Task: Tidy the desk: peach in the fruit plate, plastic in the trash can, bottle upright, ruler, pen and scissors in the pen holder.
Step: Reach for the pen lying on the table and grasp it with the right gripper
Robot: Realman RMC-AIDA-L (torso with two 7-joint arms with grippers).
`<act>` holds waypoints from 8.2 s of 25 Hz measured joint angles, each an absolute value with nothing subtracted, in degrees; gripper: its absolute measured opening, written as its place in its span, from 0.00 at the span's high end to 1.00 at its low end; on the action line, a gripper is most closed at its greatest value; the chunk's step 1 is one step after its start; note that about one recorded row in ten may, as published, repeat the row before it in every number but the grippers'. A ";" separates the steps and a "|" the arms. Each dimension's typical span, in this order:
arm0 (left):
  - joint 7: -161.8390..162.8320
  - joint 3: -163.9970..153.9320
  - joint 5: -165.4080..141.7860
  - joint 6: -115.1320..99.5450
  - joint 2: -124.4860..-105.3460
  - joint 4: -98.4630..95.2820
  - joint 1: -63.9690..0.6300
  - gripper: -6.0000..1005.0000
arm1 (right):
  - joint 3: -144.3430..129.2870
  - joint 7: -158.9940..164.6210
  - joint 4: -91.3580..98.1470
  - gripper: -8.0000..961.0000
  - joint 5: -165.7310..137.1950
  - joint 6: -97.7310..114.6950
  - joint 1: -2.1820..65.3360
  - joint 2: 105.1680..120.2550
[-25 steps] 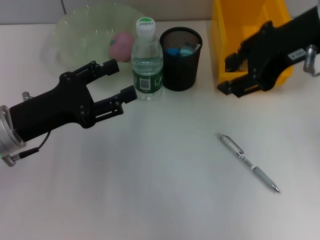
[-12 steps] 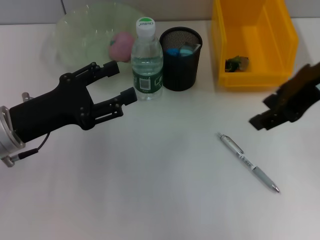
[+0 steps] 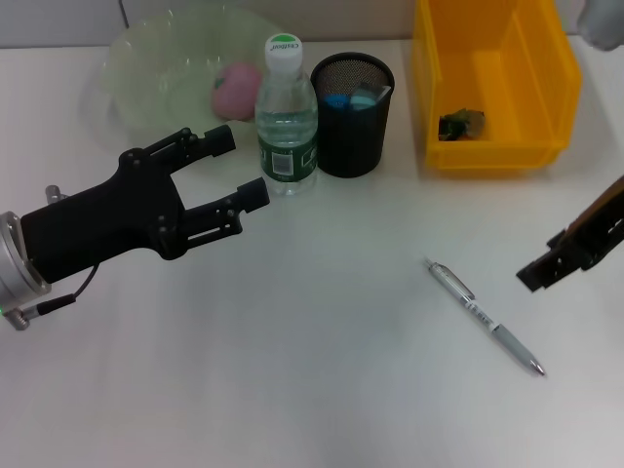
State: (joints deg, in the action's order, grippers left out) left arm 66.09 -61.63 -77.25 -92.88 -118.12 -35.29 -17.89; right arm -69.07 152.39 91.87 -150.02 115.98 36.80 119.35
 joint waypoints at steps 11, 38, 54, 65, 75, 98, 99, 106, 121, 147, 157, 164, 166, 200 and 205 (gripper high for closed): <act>64.79 -61.35 -77.26 -92.30 -118.03 -34.99 -18.11 0.20 | -75.79 153.91 86.85 0.42 -153.94 109.40 37.21 119.43; 63.77 -61.59 -77.25 -92.19 -118.14 -34.98 -17.84 0.20 | -88.21 157.85 73.75 0.43 -153.07 93.12 38.26 119.62; 63.73 -61.61 -77.25 -92.19 -118.03 -34.98 -17.76 0.20 | -88.94 157.89 68.70 0.43 -151.71 89.46 40.33 119.62; 63.31 -61.61 -77.25 -92.19 -118.10 -34.98 -17.76 0.20 | -90.02 157.89 66.24 0.43 -150.45 87.91 41.55 119.69; 63.28 -61.41 -77.25 -92.20 -118.13 -34.98 -17.68 0.20 | -90.00 157.88 65.92 0.45 -150.65 87.52 41.67 119.71; 63.27 -61.17 -77.25 -92.19 -118.12 -34.89 -17.82 0.20 | -90.25 157.50 64.16 0.50 -150.72 86.28 42.48 119.71; 63.28 -61.17 -77.25 -92.20 -118.12 -34.89 -17.85 0.20 | -90.38 157.49 64.15 0.50 -150.71 86.26 42.50 119.71; 63.28 -61.09 -77.25 -92.20 -118.12 -34.89 -18.02 0.20 | -90.70 157.46 64.06 0.54 -150.63 86.15 42.66 119.71; 63.28 -61.08 -77.25 -92.20 -118.03 -34.89 -18.06 0.20 | -90.70 157.51 62.67 0.54 -150.77 85.74 43.24 119.71; 63.28 -61.08 -77.25 -92.20 -118.04 -34.89 -18.20 0.20 | -92.08 157.77 62.48 0.58 -150.87 84.90 43.29 119.70; 63.28 -61.09 -77.25 -92.19 -118.01 -34.89 -18.19 0.20 | -92.24 157.98 62.49 0.60 -150.78 84.81 43.41 119.71; 63.27 -61.08 -77.25 -92.11 -117.95 -34.89 -18.19 0.20 | -92.78 157.99 62.49 0.64 -150.80 84.81 43.51 119.70; 63.26 -61.08 -77.25 -92.09 -117.95 -34.89 -18.19 0.20 | -92.79 158.03 62.49 0.65 -150.83 84.77 43.51 119.70; 63.19 -60.99 -77.25 -91.75 -117.86 -34.89 -18.19 0.20 | -92.81 158.73 62.46 0.73 -151.00 84.31 43.32 119.70; 63.19 -60.93 -77.25 -91.75 -117.86 -34.89 -18.16 0.20 | -92.81 158.73 62.40 0.74 -151.00 84.21 43.32 119.70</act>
